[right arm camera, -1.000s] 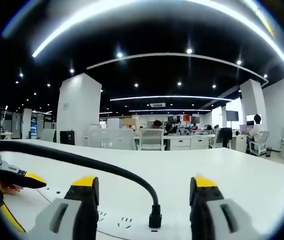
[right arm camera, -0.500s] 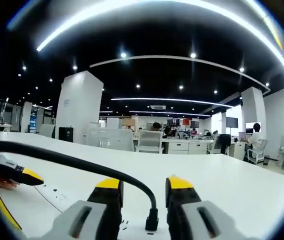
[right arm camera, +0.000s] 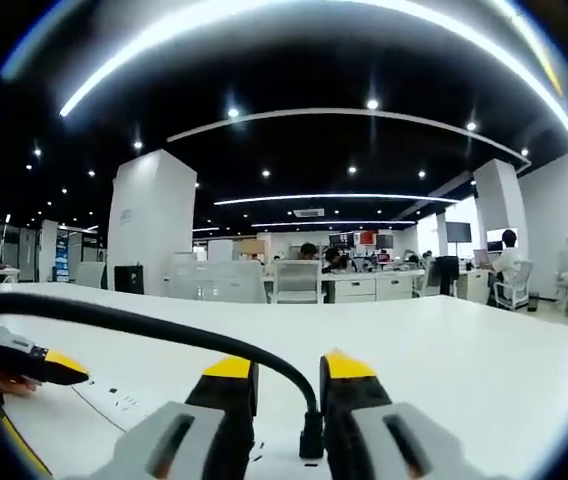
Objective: Locate the USB plug end of the data cable currently connected to the USB port on the desk. Grip the plug, withdraw it from the port, and place it onto the desktop.
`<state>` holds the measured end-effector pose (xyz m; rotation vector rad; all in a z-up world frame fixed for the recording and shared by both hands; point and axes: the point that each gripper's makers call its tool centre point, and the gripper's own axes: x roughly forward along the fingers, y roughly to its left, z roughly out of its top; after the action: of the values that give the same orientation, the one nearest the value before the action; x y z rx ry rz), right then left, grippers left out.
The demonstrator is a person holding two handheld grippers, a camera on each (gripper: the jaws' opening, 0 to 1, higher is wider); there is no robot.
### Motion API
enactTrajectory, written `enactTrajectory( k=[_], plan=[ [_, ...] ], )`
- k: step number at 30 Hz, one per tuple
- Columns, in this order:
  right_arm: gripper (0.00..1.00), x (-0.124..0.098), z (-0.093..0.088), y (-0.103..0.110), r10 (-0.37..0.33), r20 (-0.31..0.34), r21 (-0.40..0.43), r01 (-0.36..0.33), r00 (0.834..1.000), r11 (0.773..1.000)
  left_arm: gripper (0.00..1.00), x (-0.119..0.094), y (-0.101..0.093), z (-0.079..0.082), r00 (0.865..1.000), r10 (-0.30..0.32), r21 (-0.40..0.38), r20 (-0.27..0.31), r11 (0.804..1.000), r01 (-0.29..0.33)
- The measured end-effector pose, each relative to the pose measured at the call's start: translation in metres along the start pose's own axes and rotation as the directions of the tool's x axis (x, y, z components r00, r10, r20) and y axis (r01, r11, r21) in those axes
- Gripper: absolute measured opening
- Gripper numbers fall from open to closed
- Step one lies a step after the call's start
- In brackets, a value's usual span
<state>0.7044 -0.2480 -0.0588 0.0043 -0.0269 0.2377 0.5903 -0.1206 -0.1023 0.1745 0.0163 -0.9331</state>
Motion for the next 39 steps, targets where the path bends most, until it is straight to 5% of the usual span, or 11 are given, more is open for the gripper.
enactTrajectory(
  k=[26,35,39],
  plan=[
    [0.16,0.007,-0.008,-0.012,-0.064,-0.018,0.072,0.065,0.998,0.995,0.68,-0.001,0.001,0.000,1.000,0.000,-0.001,0.000,1.000,0.000],
    [0.11,0.012,-0.009,-0.018,-0.082,-0.031,0.042,0.084,0.996,0.996,0.68,-0.001,0.001,0.000,1.000,0.000,-0.002,0.001,1.000,0.000],
    [0.08,0.012,-0.008,-0.019,-0.101,-0.043,-0.052,0.099,0.994,0.994,0.68,-0.001,0.001,0.000,1.000,0.000,-0.005,0.003,1.000,0.000]
  ],
)
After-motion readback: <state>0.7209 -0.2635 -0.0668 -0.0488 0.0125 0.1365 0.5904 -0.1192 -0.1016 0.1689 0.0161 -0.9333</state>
